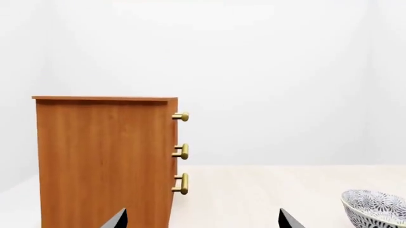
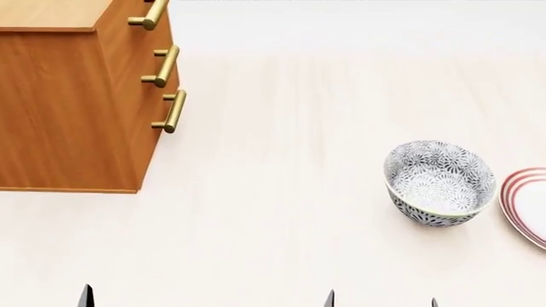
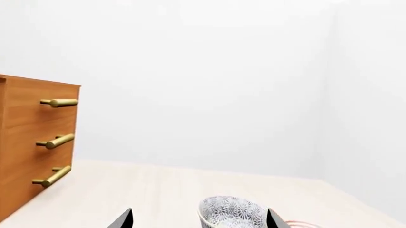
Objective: Put the bowl on top of the cabinet.
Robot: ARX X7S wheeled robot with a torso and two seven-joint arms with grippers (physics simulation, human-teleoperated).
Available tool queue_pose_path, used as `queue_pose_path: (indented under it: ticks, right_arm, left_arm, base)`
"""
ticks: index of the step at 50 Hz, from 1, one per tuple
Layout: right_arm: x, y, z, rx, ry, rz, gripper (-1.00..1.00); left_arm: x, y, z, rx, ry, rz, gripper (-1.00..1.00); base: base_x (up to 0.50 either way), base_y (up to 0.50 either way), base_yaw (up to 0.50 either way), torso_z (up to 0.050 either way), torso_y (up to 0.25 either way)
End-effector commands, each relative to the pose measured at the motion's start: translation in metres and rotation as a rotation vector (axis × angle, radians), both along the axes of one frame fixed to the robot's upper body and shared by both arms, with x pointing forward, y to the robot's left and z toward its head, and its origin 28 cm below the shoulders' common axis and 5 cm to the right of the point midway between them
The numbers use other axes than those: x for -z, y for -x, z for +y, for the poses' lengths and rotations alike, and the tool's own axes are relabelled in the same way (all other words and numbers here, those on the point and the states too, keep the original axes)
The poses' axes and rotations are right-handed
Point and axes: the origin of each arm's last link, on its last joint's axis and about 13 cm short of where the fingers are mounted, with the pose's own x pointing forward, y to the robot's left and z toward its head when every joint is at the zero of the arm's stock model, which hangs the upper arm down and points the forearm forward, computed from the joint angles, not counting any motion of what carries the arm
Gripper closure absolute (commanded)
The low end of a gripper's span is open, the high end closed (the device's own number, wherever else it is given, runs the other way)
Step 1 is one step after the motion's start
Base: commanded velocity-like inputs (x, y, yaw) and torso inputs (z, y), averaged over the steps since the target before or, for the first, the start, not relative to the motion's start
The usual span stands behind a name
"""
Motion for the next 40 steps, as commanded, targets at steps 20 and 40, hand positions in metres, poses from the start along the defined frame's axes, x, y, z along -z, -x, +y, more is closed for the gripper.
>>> queue_pose_path:
  ticks: [20,40]
  right_arm:
    - [0.0001,0.0012,0.0007,-0.002,0.01,-0.006,-1.0]
    - [0.0005,0.0009,0.0006,-0.004,0.009,-0.003,-1.0]
  left_arm:
    - [0.001,-0.001,0.0002,0.001,0.001,0.002,-1.0]
    - [0.0012,-0.0013,0.0006,-0.001,0.001,0.003,-1.0]
  base:
    - [0.32,0.0,0.0,0.0,0.0]
    - [0.32,0.0,0.0,0.0,0.0]
